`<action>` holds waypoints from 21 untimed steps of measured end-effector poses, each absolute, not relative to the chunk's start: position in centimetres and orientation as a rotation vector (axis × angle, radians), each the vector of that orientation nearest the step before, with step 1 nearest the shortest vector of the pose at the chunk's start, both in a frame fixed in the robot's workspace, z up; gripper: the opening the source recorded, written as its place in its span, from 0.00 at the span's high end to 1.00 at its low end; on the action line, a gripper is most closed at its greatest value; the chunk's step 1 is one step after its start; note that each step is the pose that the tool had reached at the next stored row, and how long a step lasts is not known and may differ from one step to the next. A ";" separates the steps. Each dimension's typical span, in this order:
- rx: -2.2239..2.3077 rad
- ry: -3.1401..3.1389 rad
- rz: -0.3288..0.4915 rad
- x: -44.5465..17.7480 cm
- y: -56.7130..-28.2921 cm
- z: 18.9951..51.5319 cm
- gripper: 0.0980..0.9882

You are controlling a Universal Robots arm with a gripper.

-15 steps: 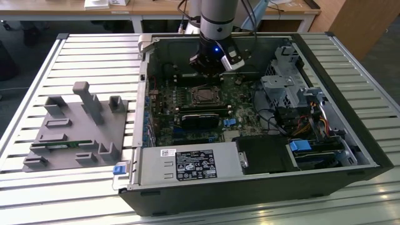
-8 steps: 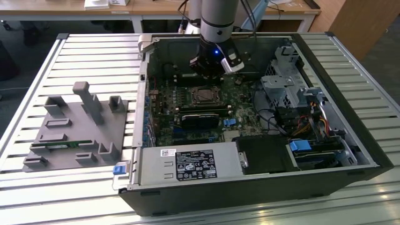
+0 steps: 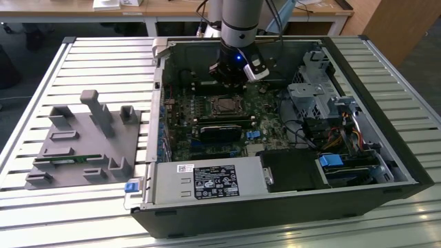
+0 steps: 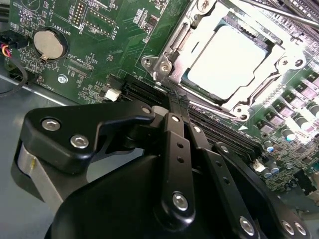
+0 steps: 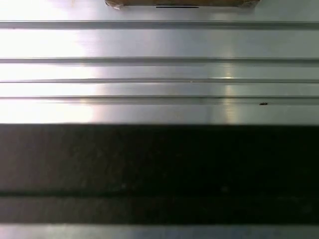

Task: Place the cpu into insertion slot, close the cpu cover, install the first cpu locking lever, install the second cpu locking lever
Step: 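Install the first cpu locking lever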

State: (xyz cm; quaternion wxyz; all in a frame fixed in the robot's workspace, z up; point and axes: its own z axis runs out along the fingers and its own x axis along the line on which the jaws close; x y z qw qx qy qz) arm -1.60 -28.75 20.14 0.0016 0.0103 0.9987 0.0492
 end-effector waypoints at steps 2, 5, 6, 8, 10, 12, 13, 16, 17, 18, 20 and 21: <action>0.032 3.134 0.154 -1.6 -28.7 20.2 0.99; 0.032 3.134 0.154 -1.6 -28.7 20.2 0.99; 0.032 3.135 0.151 -1.6 -28.7 20.2 0.99; 0.032 3.135 0.143 -1.6 -28.8 20.2 0.99; 0.032 3.135 0.135 -1.6 -28.7 20.2 0.99; 0.032 3.135 0.129 -1.6 -28.8 20.1 0.99; 0.032 3.136 0.126 -1.6 -28.7 20.1 0.99; 0.032 3.136 0.118 -1.6 -28.8 20.0 0.99; 0.032 3.136 0.115 -1.6 -28.8 20.0 0.99; 0.032 3.136 0.112 -1.6 -28.8 19.9 0.99; 0.032 3.136 0.109 -1.6 -28.7 19.8 0.99; 0.032 3.136 0.107 -1.6 -28.7 19.8 0.99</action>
